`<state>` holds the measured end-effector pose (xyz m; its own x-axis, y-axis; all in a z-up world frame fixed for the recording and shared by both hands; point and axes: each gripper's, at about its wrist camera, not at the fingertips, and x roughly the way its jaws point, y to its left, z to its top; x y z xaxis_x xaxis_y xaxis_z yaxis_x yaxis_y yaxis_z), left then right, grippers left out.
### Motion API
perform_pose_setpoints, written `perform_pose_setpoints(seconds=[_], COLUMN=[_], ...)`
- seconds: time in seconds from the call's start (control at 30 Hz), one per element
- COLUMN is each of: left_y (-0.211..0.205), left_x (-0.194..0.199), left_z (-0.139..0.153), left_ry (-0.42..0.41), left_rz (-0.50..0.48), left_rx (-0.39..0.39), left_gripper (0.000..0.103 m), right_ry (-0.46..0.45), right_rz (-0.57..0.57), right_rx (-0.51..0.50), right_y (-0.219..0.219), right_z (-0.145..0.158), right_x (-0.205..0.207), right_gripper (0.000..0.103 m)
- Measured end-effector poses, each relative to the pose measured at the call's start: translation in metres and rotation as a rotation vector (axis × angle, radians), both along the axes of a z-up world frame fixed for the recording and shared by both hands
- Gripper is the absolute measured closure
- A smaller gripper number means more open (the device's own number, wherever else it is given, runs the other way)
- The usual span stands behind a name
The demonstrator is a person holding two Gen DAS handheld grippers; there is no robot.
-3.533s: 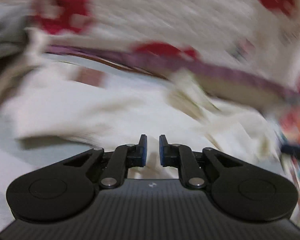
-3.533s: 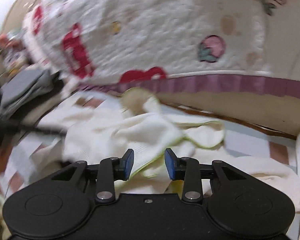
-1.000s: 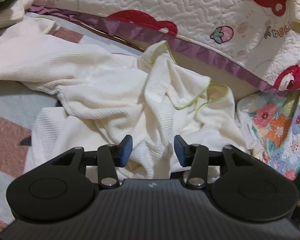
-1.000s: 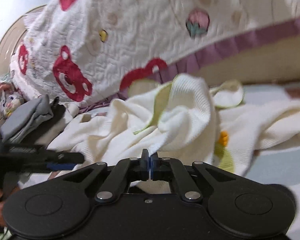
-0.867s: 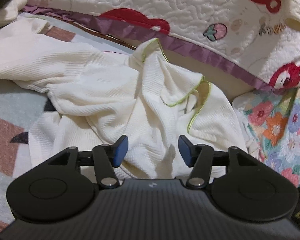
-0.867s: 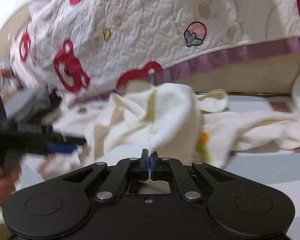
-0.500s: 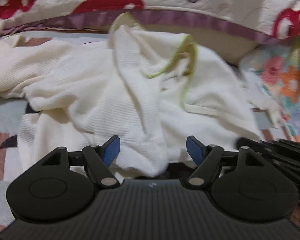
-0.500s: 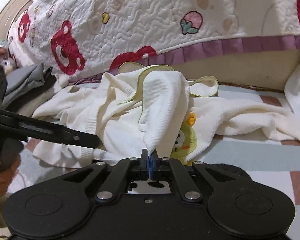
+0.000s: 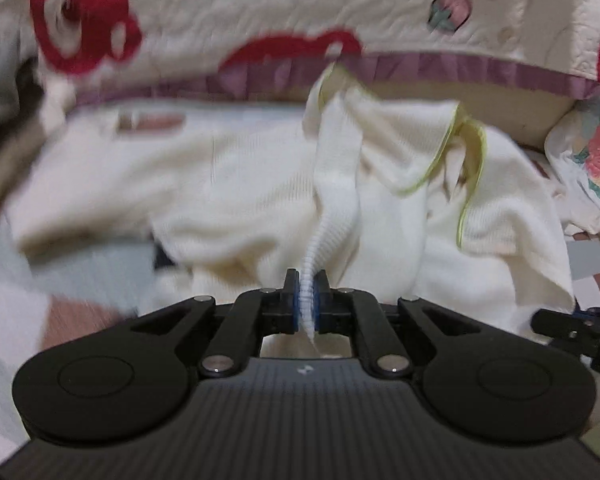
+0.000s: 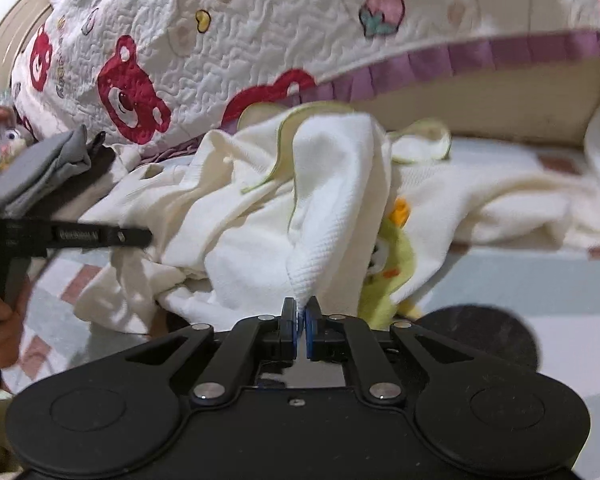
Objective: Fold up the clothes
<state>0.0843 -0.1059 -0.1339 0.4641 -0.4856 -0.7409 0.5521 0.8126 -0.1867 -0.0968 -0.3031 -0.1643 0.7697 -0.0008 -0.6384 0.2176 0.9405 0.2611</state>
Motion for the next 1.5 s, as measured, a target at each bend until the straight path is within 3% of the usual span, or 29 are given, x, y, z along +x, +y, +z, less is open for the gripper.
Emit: perform_pose_setpoints(seconds=[0.13,0.23,0.3,0.33,0.4,0.43,0.5,0.53,0.6,0.7,0.73,0.77,0.8,0.87,0.97,1.03,1.1,1.17,1.27,1.4,1.5], left_y=[-0.001,-0.007,-0.006,-0.006,-0.005,-0.004,-0.003,-0.004,-0.007,-0.005,-0.004,-0.002,0.0,0.008,0.034,0.052,0.069,0.081,0.084,0.09,0.094], left_x=[0.007,0.006,0.006,0.007,0.011,0.012,0.01,0.006,-0.001,0.0,0.0,0.0,0.0,0.001,-0.002,-0.007,-0.018,-0.031,-0.051,-0.064,-0.073], left_z=[-0.011,-0.014,-0.014,-0.014,-0.017,-0.018,-0.022,-0.024,-0.024,-0.014,-0.01,-0.004,0.006,0.031,0.087,0.118,0.133,0.133,0.106,0.086,0.084], left_ry=[0.053,0.034,0.048,0.06,0.081,0.09,0.056,0.014,-0.043,-0.082,-0.095,-0.126,-0.179,-0.291,-0.428,-0.465,-0.452,-0.433,-0.388,-0.328,-0.333], left_rz=[0.002,-0.032,-0.038,-0.039,-0.031,-0.028,-0.025,-0.042,-0.076,-0.057,-0.047,-0.038,-0.025,0.007,0.073,0.139,0.201,0.24,0.264,0.266,0.272], left_rx=[-0.027,0.001,-0.012,-0.024,-0.056,-0.071,-0.067,-0.038,-0.003,-0.02,-0.027,-0.022,-0.006,0.012,-0.063,-0.086,-0.096,-0.089,-0.01,0.062,0.094], left_gripper=[0.092,0.087,0.075,0.063,0.057,0.057,0.083,0.091,0.094,0.096,0.096,0.097,0.097,0.097,0.097,0.097,0.097,0.097,0.097,0.097,0.097], right_ry=[0.04,0.071,0.087,0.092,0.097,0.093,0.083,0.078,0.072,0.06,0.053,0.043,0.044,0.018,-0.044,-0.057,-0.058,-0.025,0.035,0.11,0.088], right_rz=[-0.024,-0.037,-0.05,-0.063,-0.094,-0.111,-0.115,-0.11,-0.09,-0.051,-0.027,-0.002,0.015,0.02,0.005,-0.042,-0.138,-0.218,-0.324,-0.288,-0.27], right_rx=[0.076,0.099,0.126,0.156,0.221,0.25,0.272,0.275,0.274,0.285,0.281,0.264,0.238,0.16,0.004,-0.113,-0.231,-0.217,-0.142,-0.148,-0.157], right_y=[-0.006,-0.004,-0.003,-0.004,-0.006,-0.005,-0.001,0.002,0.008,0.016,0.018,0.02,0.022,0.022,0.019,0.01,-0.007,-0.027,-0.058,-0.054,-0.057], right_z=[-0.014,-0.019,-0.022,-0.024,-0.03,-0.034,-0.037,-0.037,-0.038,-0.039,-0.04,-0.04,-0.037,-0.007,0.056,0.094,0.121,0.109,0.077,0.037,0.026], right_x=[0.007,0.008,0.007,0.006,0.007,0.007,0.011,0.014,0.022,0.035,0.039,0.044,0.048,0.041,0.007,-0.026,-0.064,-0.09,-0.125,-0.127,-0.121], right_gripper=[0.092,0.076,0.061,0.058,0.053,0.052,0.048,0.047,0.046,0.046,0.05,0.086,0.098,0.099,0.099,0.099,0.099,0.099,0.099,0.099,0.098])
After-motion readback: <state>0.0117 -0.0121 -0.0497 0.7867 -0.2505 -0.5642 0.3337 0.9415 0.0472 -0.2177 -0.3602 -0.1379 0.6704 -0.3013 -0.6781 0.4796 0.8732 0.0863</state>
